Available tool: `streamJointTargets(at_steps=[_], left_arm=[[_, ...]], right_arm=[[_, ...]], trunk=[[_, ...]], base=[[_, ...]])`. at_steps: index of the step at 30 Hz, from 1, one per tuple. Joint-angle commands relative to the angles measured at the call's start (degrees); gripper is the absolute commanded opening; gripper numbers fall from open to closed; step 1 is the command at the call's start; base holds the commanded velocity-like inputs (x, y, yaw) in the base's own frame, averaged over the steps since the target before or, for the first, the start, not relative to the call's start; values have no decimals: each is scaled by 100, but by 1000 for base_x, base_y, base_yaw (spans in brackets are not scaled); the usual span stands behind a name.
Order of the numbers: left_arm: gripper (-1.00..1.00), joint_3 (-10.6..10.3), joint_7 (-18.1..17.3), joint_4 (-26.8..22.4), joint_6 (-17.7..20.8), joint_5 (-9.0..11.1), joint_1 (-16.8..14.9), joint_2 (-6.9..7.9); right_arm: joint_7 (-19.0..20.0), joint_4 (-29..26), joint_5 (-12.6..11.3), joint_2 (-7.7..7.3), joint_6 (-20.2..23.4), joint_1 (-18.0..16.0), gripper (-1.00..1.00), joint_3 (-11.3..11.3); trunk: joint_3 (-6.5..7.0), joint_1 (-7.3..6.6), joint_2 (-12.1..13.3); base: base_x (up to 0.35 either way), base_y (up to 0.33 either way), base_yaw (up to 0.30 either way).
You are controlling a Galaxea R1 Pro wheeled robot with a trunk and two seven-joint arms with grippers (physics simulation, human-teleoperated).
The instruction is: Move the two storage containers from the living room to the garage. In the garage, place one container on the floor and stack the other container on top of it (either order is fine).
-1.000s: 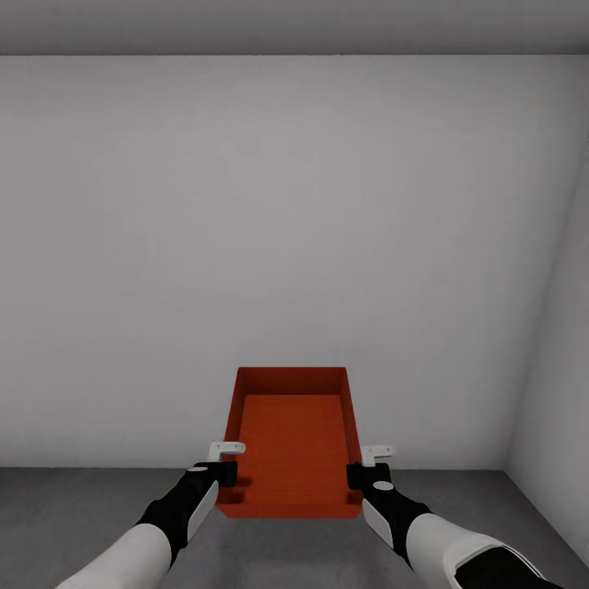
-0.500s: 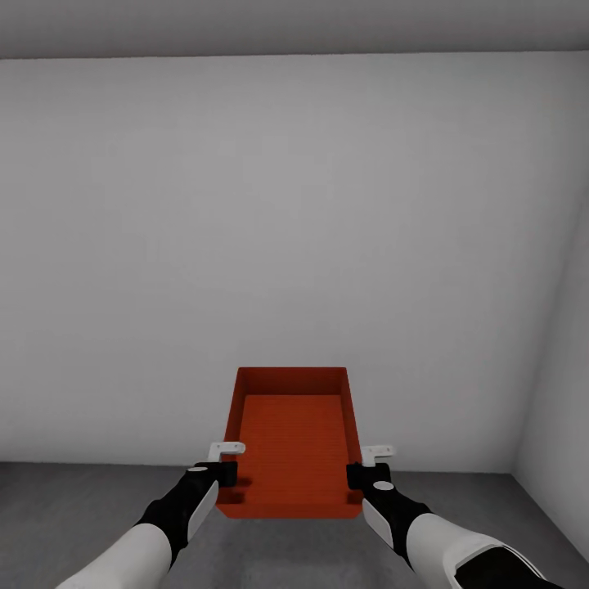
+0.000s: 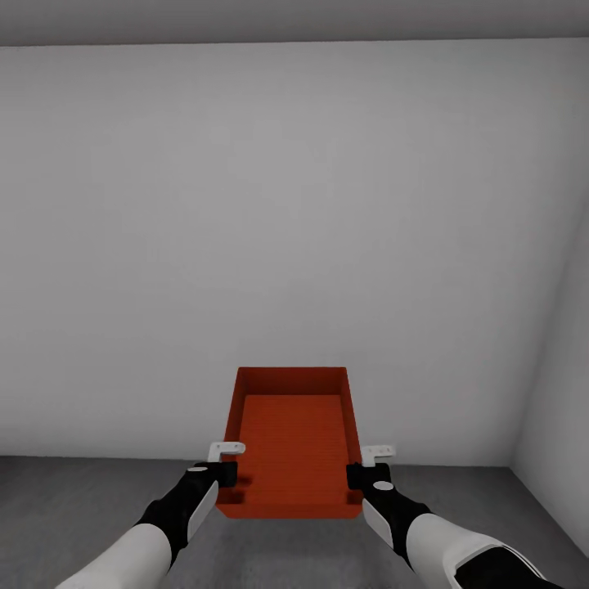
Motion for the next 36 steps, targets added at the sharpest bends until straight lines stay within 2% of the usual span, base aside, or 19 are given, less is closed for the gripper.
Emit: streamJointTargets(at_steps=[1, 36], left_arm=[[-100, 350, 73, -20, 33, 34, -3, 219], [-100, 332, 73, -68, 25, 35, -5, 203]], right_arm=[[14, -7, -39, 0, -12, 0, -100, -64], [9, -7, -39, -18, -3, 0, -100, -73]], trunk=[[-10, 1, -4], [-339, 1, -4]], base=[[0, 0, 0], [-3, 0, 0]])
